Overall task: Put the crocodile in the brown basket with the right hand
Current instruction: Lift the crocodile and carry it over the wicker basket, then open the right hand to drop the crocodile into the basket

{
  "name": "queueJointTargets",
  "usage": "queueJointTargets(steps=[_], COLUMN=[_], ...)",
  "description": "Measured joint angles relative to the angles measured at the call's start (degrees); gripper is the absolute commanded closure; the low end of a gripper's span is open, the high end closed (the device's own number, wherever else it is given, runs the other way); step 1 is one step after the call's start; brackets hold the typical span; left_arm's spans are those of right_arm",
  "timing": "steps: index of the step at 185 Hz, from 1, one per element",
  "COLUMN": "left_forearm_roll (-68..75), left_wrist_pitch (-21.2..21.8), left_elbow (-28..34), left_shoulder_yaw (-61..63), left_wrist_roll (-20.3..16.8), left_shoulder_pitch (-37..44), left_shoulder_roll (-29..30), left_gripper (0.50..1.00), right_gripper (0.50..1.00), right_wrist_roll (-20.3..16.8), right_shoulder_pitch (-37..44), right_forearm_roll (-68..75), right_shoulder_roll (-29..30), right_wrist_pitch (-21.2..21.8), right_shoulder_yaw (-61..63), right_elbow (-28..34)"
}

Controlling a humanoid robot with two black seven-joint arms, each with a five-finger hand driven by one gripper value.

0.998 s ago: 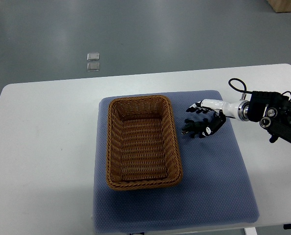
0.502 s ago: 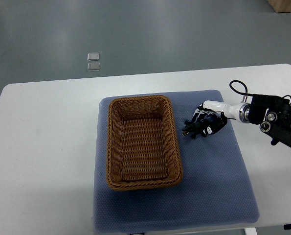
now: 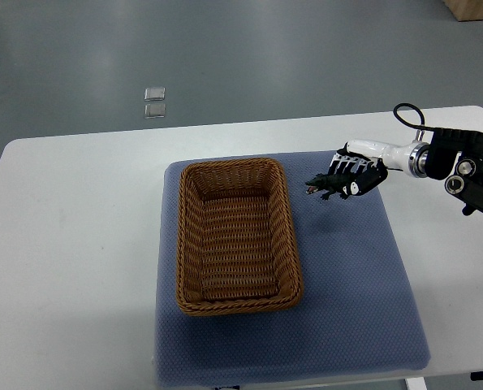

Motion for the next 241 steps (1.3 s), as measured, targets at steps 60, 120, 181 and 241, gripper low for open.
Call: queueJointTargets(steps=[60, 120, 181, 241], left_forearm_roll=[0.0, 0.0, 0.0, 0.0], left_wrist_pitch=[-0.07, -0.52, -0.53, -0.53], left_elbow=[-0.01, -0.01, 0.06, 0.02], left_shoulder_yaw=[0.02, 0.04, -0.06, -0.11], left_wrist_roll=[-0.01, -0.03, -0.02, -0.02], left_shoulder_pitch=[0.0, -0.03, -0.04, -0.01], left_shoulder_roll=[0.0, 0.0, 0.0, 0.0], left_gripper=[0.5, 0.5, 0.5, 0.5], right_gripper=[1.0, 1.0, 1.0, 1.0], right_wrist_roll=[-0.13, 0.22, 0.07, 0.11], right_shoulder_pitch=[5.43, 9.65, 9.02, 4.92], right_forearm_roll=[0.68, 3.98, 3.53, 3.25], right_shoulder_roll=[-1.88, 2.39, 11.62, 15.75], right_wrist_pitch=[0.77, 0.8, 0.74, -0.56], right_shoulder_yaw=[0.21, 0.0, -3.54, -4.57], right_elbow=[2.56, 7.26, 6.73, 5.6])
